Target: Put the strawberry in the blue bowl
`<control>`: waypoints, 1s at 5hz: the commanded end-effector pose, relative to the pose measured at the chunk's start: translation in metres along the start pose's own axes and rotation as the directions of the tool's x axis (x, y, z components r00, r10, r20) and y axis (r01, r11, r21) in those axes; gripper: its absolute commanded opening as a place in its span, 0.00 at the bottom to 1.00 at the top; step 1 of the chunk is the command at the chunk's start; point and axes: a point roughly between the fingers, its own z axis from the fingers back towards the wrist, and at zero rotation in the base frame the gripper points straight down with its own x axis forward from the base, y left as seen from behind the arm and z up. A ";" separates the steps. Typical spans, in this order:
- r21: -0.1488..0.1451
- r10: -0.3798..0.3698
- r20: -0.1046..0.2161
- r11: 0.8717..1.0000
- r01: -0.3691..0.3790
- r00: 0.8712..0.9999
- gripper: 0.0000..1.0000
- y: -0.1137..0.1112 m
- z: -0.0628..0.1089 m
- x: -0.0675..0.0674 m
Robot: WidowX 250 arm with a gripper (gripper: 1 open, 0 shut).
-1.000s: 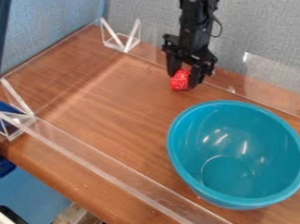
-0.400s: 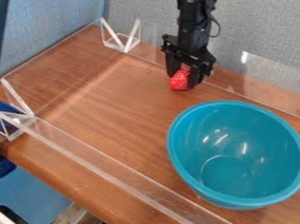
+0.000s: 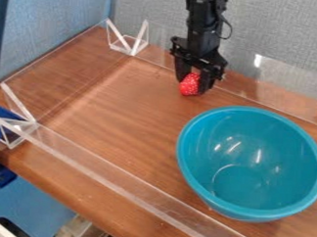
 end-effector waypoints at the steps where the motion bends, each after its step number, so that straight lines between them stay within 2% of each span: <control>1: 0.027 -0.003 0.098 1.000 0.000 0.995 0.00 0.010 0.038 0.008; 5: 0.020 -0.031 0.124 0.999 0.029 0.992 0.00 0.010 0.044 0.008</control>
